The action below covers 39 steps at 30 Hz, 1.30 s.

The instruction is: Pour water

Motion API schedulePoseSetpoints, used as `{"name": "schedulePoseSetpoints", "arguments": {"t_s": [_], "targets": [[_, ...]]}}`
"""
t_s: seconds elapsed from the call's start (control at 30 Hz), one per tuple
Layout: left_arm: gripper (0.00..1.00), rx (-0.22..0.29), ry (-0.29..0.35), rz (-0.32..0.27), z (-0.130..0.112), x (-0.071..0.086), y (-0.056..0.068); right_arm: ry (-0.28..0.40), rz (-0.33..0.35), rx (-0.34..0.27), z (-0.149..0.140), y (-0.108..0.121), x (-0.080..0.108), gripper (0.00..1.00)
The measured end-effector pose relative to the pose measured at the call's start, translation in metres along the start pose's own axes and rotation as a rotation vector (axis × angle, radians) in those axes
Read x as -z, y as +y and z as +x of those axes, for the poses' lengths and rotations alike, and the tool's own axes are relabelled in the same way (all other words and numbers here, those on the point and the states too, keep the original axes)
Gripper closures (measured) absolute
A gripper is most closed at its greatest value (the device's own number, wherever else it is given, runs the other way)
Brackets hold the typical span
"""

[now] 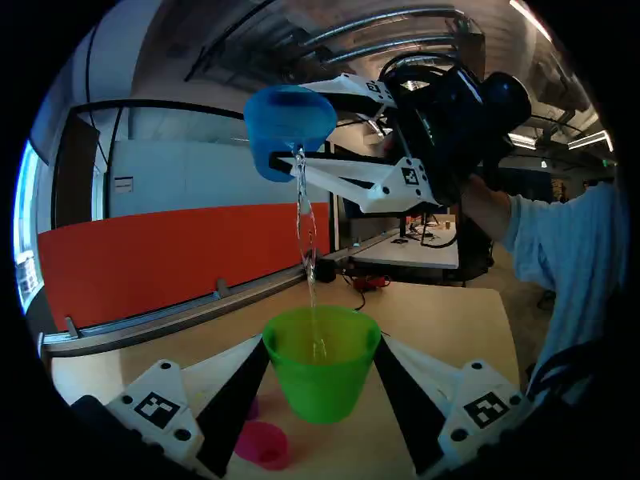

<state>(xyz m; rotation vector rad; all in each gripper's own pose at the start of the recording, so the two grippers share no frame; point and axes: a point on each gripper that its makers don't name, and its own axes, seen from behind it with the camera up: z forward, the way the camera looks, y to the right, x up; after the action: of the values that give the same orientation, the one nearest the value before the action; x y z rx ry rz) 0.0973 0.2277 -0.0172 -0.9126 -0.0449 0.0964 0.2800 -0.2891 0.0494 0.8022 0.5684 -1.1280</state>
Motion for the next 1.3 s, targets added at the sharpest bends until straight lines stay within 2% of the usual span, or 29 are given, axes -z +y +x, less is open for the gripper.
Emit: {"name": "schedulePoseSetpoints", "arguments": {"t_s": [1.3], "targets": [[0.13,0.013,0.012,-0.001,0.002,0.003,0.0,-0.005,-0.009,0.161,0.008,0.014,-0.006,0.1]]}}
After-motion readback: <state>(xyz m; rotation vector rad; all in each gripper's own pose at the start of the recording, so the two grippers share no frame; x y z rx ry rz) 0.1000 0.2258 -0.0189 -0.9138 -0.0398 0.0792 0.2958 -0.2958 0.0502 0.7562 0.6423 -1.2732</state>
